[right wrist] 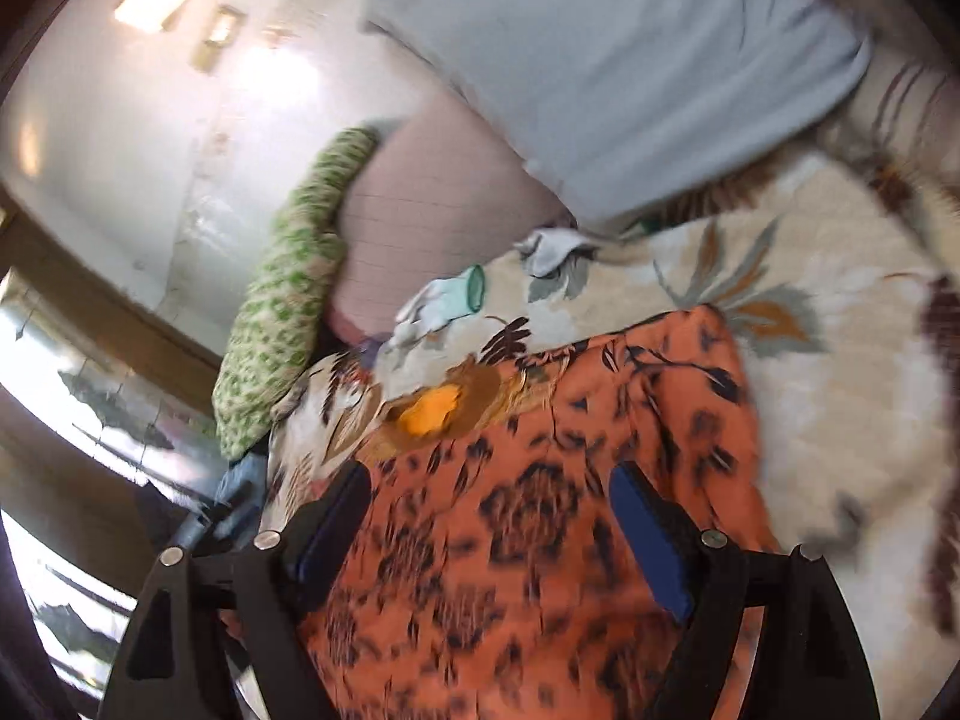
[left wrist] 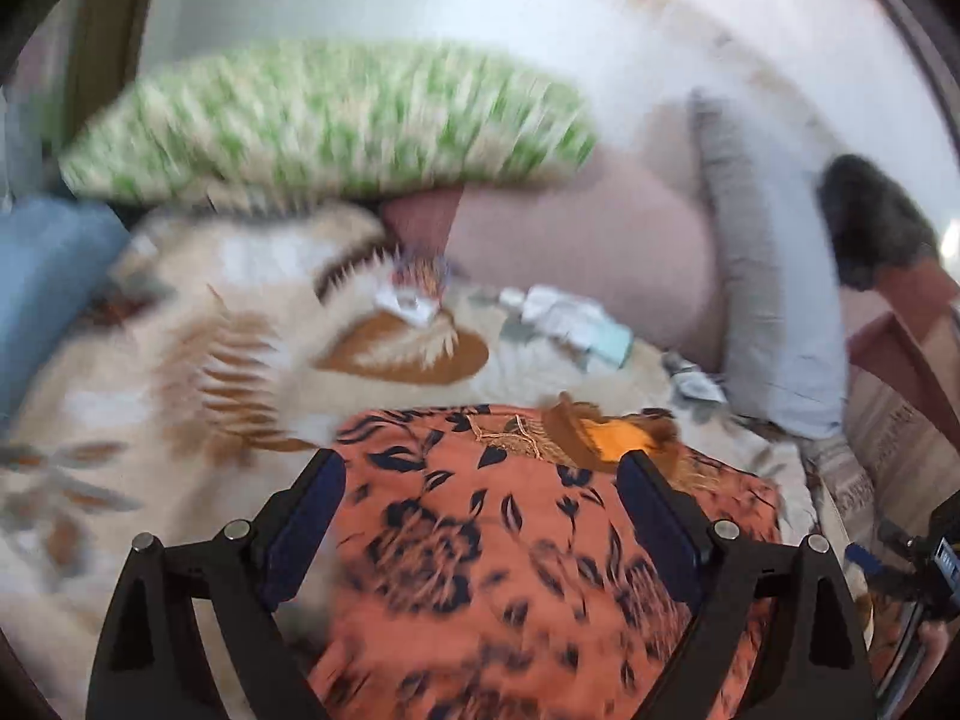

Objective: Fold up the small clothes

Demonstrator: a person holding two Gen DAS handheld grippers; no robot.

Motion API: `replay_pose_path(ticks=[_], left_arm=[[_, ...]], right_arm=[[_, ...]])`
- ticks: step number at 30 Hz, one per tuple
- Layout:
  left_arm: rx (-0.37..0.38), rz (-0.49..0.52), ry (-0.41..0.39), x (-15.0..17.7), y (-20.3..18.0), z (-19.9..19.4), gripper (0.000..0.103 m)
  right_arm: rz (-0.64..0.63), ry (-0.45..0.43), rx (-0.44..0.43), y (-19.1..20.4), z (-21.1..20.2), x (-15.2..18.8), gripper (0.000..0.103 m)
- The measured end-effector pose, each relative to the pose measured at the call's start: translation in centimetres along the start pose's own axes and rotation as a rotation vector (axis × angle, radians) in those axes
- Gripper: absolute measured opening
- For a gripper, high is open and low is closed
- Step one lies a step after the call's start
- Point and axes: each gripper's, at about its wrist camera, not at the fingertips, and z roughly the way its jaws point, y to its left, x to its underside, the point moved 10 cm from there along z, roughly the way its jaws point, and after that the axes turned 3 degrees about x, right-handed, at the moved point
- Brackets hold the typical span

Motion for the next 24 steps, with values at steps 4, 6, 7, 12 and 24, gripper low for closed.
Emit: replay_pose_path(ticks=[4, 6, 7, 12, 24], left_arm=[[-0.018, -0.017, -0.168, -0.1, 1.0, -11.5, 0.092], [-0.034, -0.021, -0.26, -0.3, 1.3, -18.2, 0.092], [-0.04, -0.021, -0.301, -0.5, 1.3, -20.7, 0.092], [-0.051, 0.025, -0.535, -0.8, -0.9, -34.8, 0.102], [-0.097, -0.186, -0.378, 11.0, 4.0, -33.3, 0.103]], right_arm=[[-0.093, -0.129, 0.039, 1.2, -10.3, 2.3, 0.084], [-0.136, -0.221, 0.058, 1.9, -16.5, 3.2, 0.084], [-0.163, -0.277, 0.063, 2.8, -20.1, 3.8, 0.084], [-0.301, -0.483, 0.076, 7.7, -32.9, 5.7, 0.087], [-0.267, -0.443, 0.023, 6.8, -35.6, 14.9, 0.091]])
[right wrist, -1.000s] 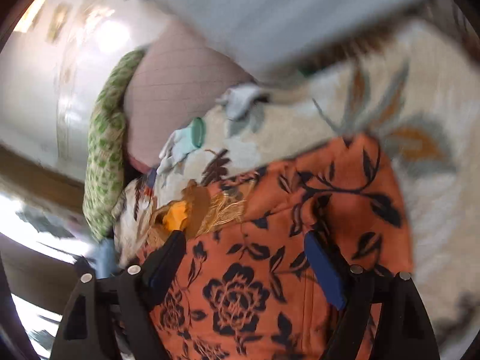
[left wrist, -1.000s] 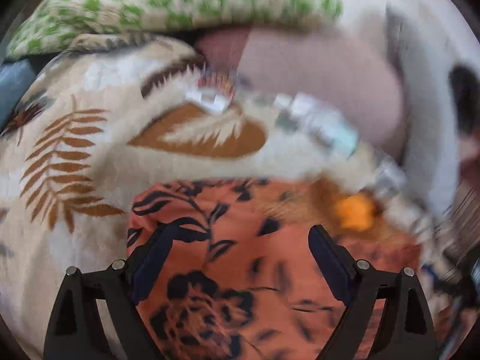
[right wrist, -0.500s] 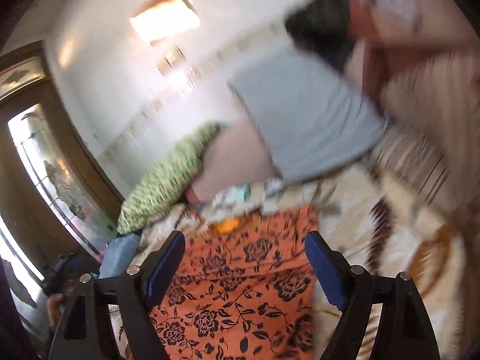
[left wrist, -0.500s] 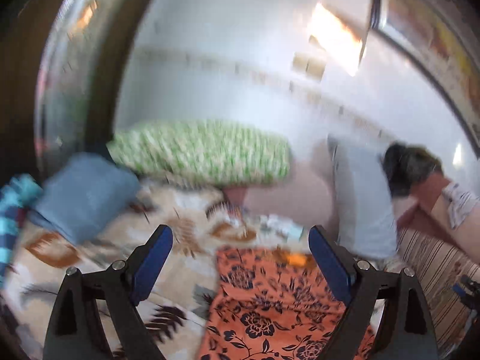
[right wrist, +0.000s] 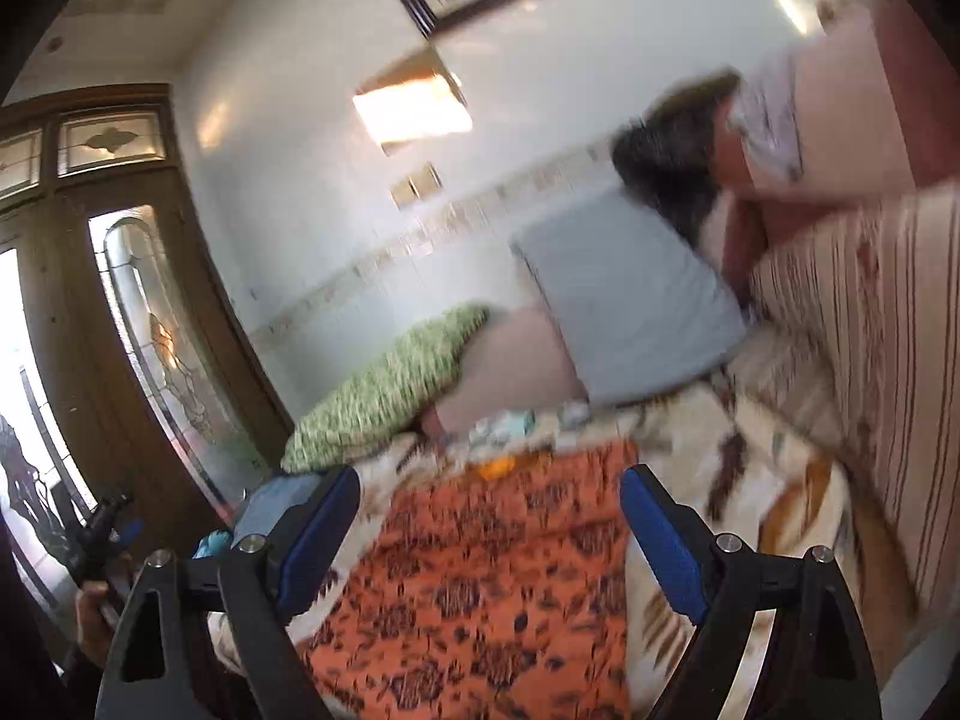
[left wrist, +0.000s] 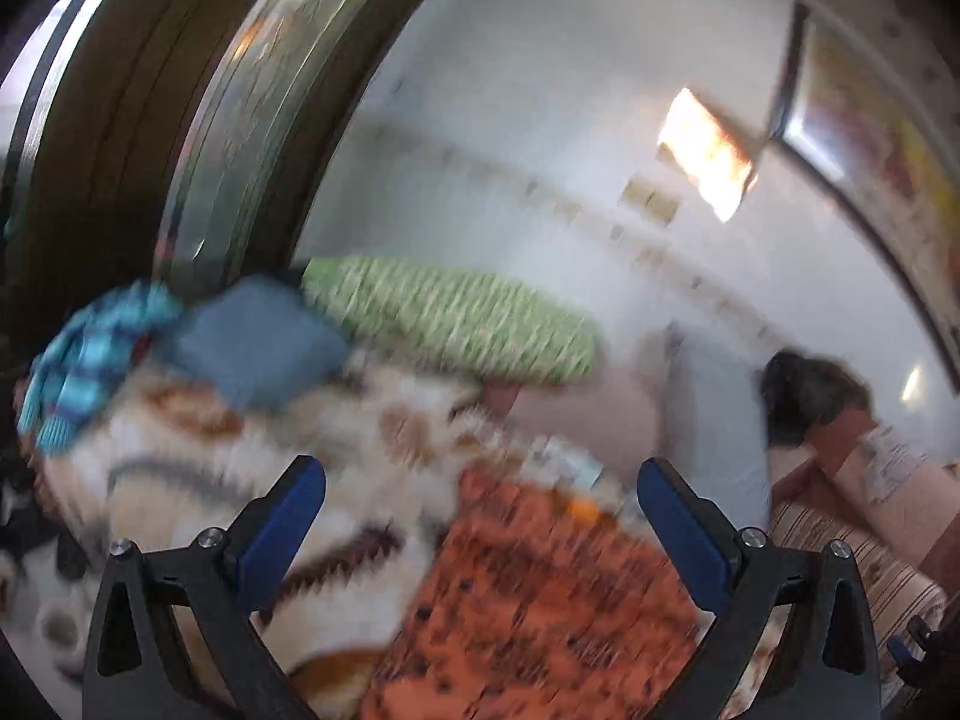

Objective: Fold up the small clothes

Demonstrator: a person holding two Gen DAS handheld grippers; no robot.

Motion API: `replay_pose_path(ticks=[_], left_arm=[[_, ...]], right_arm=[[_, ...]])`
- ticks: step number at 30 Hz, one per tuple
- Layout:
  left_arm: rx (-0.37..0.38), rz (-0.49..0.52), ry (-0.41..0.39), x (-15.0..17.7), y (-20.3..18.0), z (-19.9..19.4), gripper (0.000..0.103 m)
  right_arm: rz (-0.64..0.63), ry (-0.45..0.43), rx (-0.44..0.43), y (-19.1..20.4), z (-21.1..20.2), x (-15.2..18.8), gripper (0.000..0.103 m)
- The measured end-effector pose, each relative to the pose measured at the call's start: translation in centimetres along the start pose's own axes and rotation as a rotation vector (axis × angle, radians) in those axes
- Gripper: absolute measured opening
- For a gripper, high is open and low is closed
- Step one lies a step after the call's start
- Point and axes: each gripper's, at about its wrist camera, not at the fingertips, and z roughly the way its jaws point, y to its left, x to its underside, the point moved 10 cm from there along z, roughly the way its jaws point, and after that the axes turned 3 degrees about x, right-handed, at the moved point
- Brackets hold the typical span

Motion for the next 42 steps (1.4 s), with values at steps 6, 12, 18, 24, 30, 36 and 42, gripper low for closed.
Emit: replay_pose_path(ticks=[6, 12, 18, 24, 30, 36, 42], left_arm=[[-0.099, 0.06, 0.298, 10.6, 2.6, 5.5, 0.103], [-0.121, 0.05, 0.473, 16.9, 3.3, 7.5, 0.103], [-0.157, 0.08, 0.538, 19.8, 3.8, 9.3, 0.091], [-0.178, 0.022, 0.642, 22.8, 5.1, 10.3, 0.045], [-0.192, 0.035, 0.666, 23.8, 5.4, 10.7, 0.044], [-0.193, 0.05, 0.674, 23.5, 5.4, 10.7, 0.008], [-0.111, 0.023, 0.568, 19.2, 4.0, 9.7, 0.006]], right_arm=[[0.143, 0.266, 0.072, -5.0, 6.4, 10.0, 0.091], [0.245, 0.47, 0.099, -8.0, 10.1, 16.6, 0.091], [0.259, 0.602, 0.124, -9.3, 12.0, 20.7, 0.091], [0.255, 0.658, 0.173, -10.8, 13.8, 22.9, 0.091], [0.249, 0.711, 0.212, -11.7, 15.0, 24.4, 0.074], [0.324, 0.766, 0.188, -11.9, 14.6, 26.1, 0.016], [0.454, 0.635, 0.024, -10.4, 12.9, 21.2, 0.012]])
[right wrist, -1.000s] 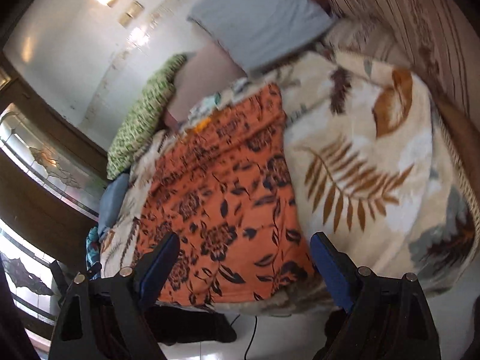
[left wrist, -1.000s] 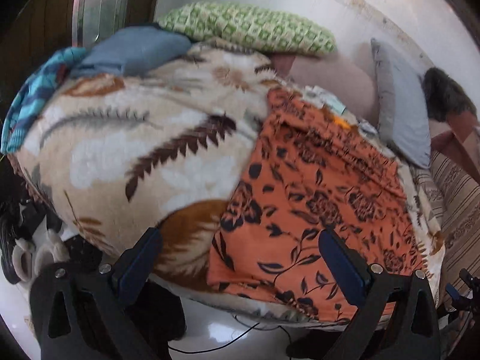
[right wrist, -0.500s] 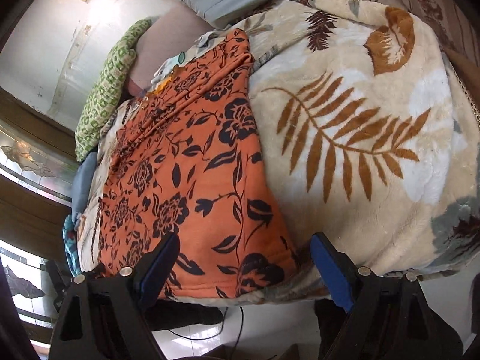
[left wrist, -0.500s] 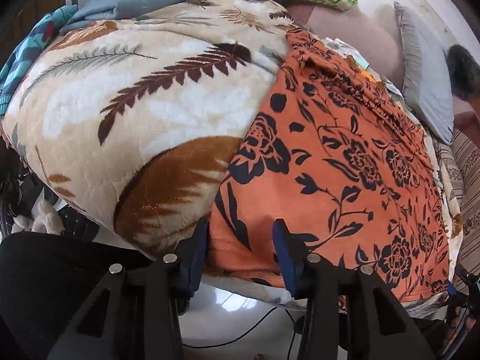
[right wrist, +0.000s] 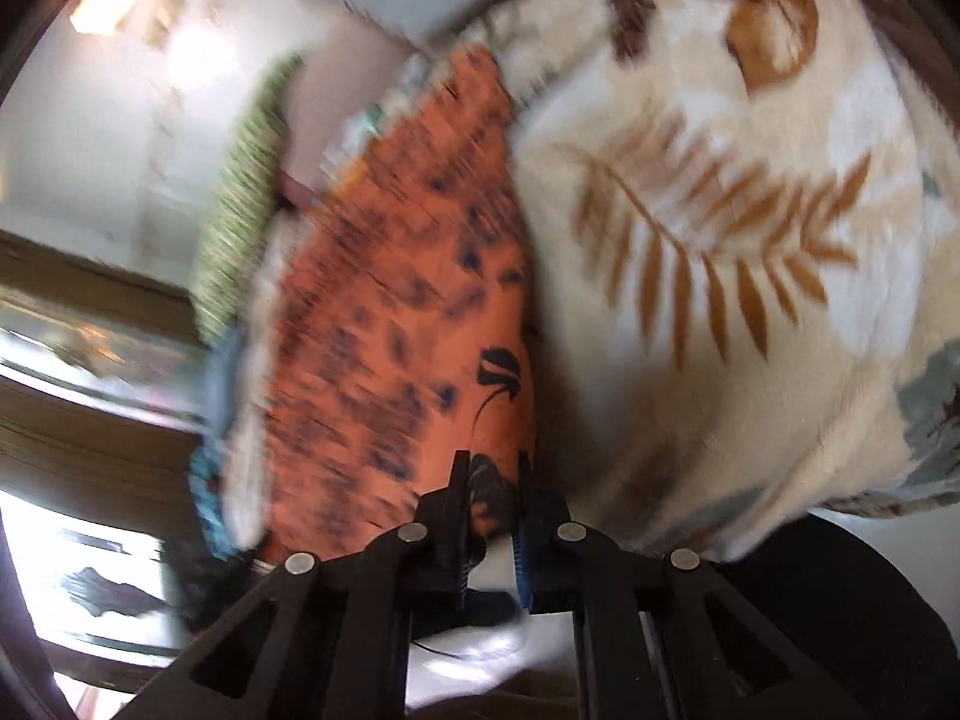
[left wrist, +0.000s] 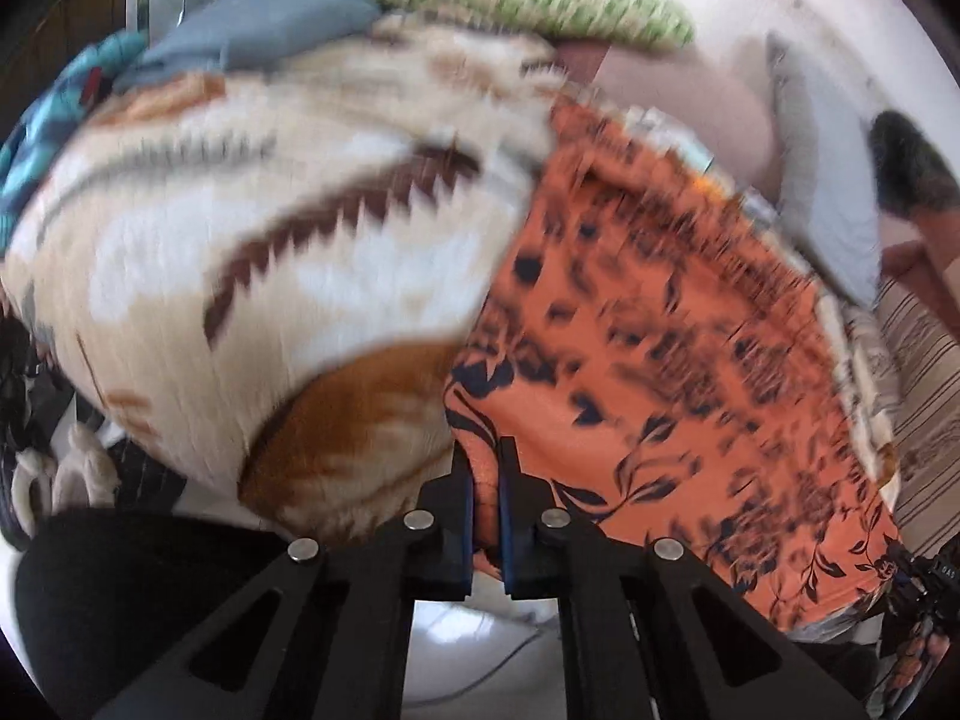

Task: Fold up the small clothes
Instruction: 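Move both grippers to the hem of the folded shirt, then grasp the shirt hem with both grippers and lift it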

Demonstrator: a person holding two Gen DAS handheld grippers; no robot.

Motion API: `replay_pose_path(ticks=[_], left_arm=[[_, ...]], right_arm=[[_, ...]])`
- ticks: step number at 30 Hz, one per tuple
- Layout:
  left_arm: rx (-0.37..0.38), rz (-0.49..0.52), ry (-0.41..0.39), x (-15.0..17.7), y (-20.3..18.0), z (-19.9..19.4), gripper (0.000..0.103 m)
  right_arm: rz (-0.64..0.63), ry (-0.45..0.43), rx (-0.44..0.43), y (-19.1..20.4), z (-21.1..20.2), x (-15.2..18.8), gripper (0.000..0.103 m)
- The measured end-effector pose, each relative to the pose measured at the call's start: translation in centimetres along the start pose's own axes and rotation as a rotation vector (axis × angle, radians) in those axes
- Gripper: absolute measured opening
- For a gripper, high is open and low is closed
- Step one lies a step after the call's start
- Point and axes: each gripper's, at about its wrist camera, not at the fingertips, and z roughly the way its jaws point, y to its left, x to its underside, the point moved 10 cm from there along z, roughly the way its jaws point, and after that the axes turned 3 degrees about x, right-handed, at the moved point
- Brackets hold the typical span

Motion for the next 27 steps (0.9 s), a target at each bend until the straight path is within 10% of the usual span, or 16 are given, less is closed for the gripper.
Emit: replay_pose_path(ticks=[9, 12, 19, 21, 25, 27], left_arm=[[-0.009, -0.003, 0.029, 0.3, -0.3, 1.2, 0.006], [-0.018, -0.015, 0.063, 1.3, 0.3, 1.8, 0.007], [-0.026, -0.048, 0.095, 1.9, 0.7, 2.5, 0.015], [-0.025, -0.042, 0.099, 2.0, 0.6, 2.5, 0.015], [-0.026, 0.009, 0.074, 1.2, 0.1, 2.1, 0.006], [-0.008, 0.001, 0.068, 0.6, 0.0, 1.8, 0.006]], right_arm=[[0.038, 0.01, 0.022, -1.4, 0.4, -0.7, 0.017], [0.066, 0.009, 0.09, -2.8, 0.9, -0.5, 0.076], [0.023, 0.001, 0.153, -3.5, 1.0, -1.2, 0.082], [-0.001, 0.048, 0.148, -3.4, 2.2, -0.6, 0.079], [-0.075, 0.171, 0.136, -2.0, 4.8, 1.7, 0.014], [-0.088, 0.202, 0.128, -2.0, 5.2, 2.1, 0.01]])
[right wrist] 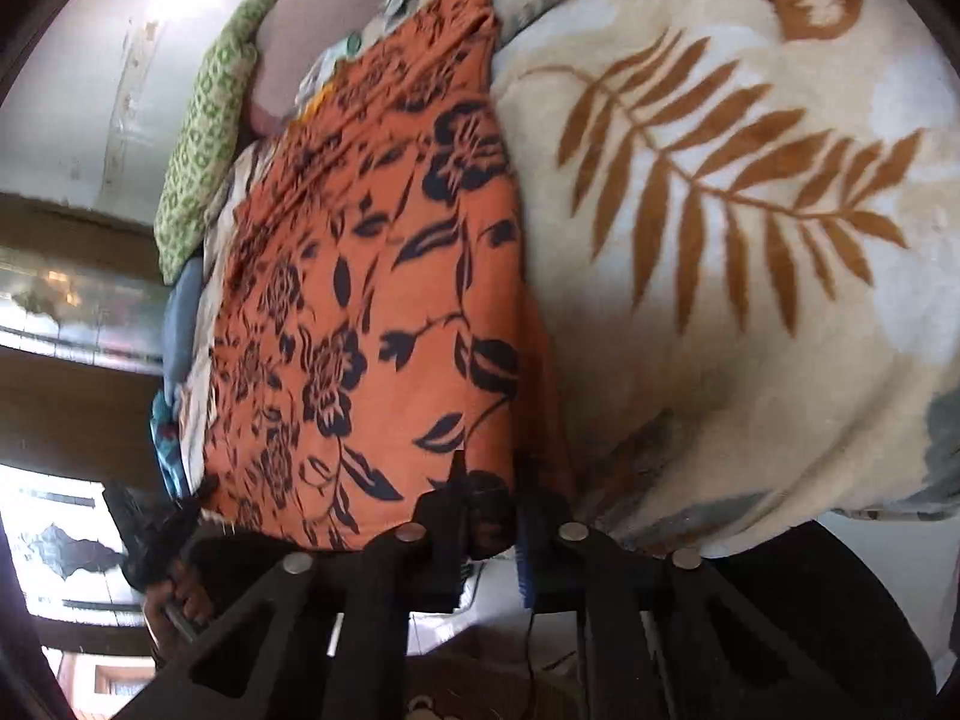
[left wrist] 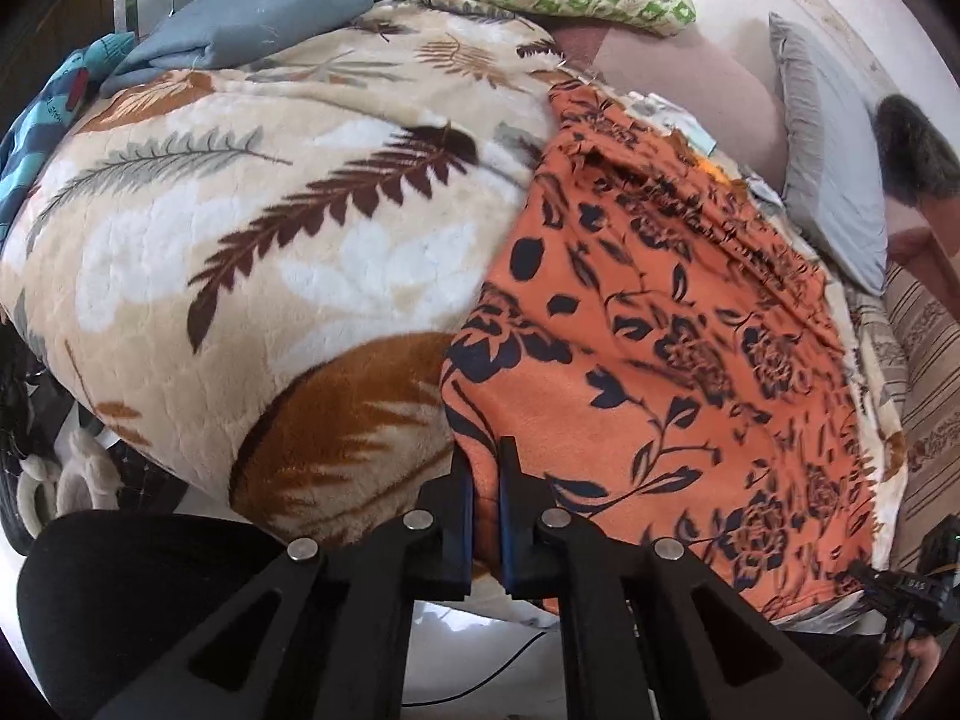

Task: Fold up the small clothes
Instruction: 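Grasp the shirt hem with both grippers and lift it, then carry the hem over the shirt body toward the collar with both grippers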

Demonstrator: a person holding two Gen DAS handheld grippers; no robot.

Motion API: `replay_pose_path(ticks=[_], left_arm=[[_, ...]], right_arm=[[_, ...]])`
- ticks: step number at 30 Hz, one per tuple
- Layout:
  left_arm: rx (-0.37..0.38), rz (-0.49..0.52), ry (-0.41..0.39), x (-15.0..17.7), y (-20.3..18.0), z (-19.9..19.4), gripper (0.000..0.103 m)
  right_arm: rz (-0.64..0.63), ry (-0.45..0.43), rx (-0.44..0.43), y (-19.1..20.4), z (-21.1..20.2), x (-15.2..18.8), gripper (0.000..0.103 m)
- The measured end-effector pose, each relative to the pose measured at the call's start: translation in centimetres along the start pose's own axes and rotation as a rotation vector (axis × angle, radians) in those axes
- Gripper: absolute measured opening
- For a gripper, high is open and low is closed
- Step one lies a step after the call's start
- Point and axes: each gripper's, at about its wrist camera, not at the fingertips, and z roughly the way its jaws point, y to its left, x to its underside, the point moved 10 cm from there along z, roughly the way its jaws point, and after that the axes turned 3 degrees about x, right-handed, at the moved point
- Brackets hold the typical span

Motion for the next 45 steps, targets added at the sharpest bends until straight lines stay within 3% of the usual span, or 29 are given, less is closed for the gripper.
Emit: replay_pose_path(ticks=[5, 8, 12, 18, 23, 28, 29, 30, 31, 32, 33, 35, 37, 39, 42, 45], left_arm=[[0.05, 0.022, -0.087, -4.1, -1.6, -3.1, 0.006], [0.087, 0.038, -0.142, -7.7, -3.3, -4.5, 0.006], [0.1, 0.08, -0.222, -14.0, -6.3, -5.4, 0.006], [0.093, 0.128, -0.301, -24.9, -11.2, -3.8, 0.006], [0.053, 0.131, -0.282, -30.9, -13.0, 2.1, 0.006], [-0.051, 0.074, -0.151, -33.3, -11.6, 13.1, 0.008], [-0.07, 0.044, -0.115, -33.4, -10.9, 15.7, 0.016], [-0.099, 0.022, -0.086, -33.4, -10.3, 17.6, 0.038], [-0.123, 0.001, -0.059, -33.3, -9.6, 19.0, 0.048], [-0.129, -0.029, -0.047, -33.5, -8.9, 19.8, 0.052], [-0.112, -0.091, -0.076, -33.8, -8.0, 19.8, 0.054], [-0.085, -0.157, -0.151, -34.7, -6.7, 18.1, 0.066], [-0.085, -0.159, -0.222, -35.1, -5.9, 15.9, 0.067], [-0.056, -0.107, -0.251, -34.5, -6.0, 13.6, 0.067], [0.03, 0.012, -0.264, -31.8, -7.4, 10.7, 0.067], [0.053, 0.129, -0.278, -28.3, -8.5, 9.3, 0.068]], right_arm=[[-0.004, -0.036, -0.175, 2.5, -2.7, -1.0, 0.01], [0.002, -0.113, -0.283, 4.4, -5.9, -3.9, 0.01], [0.01, -0.231, -0.388, 7.0, -9.9, -9.7, 0.01], [0.012, -0.345, -0.407, 10.5, -12.1, -20.6, 0.01], [0.028, -0.366, -0.365, 11.8, -9.6, -30.4, 0.01], [0.105, -0.286, -0.296, 10.1, -2.4, -37.4, 0.013], [0.121, -0.255, -0.281, 9.5, -0.2, -38.4, 0.013], [0.15, -0.237, -0.247, 8.5, 1.9, -39.2, 0.019], [0.167, -0.222, -0.203, 7.6, 3.6, -39.8, 0.05], [0.185, -0.203, -0.133, 6.4, 5.3, -40.3, 0.075], [0.21, -0.212, -0.087, 5.4, 6.0, -40.6, 0.089], [0.244, -0.3, -0.151, 4.9, 4.7, -41.1, 0.089], [0.255, -0.391, -0.108, 4.1, 2.2, -41.0, 0.089], [0.196, -0.414, -0.139, 5.4, 0.5, -40.4, 0.089], [0.024, -0.298, -0.273, 11.9, 1.0, -37.0, 0.089], [-0.172, -0.085, -0.378, 20.1, 4.9, -31.7, 0.089]])
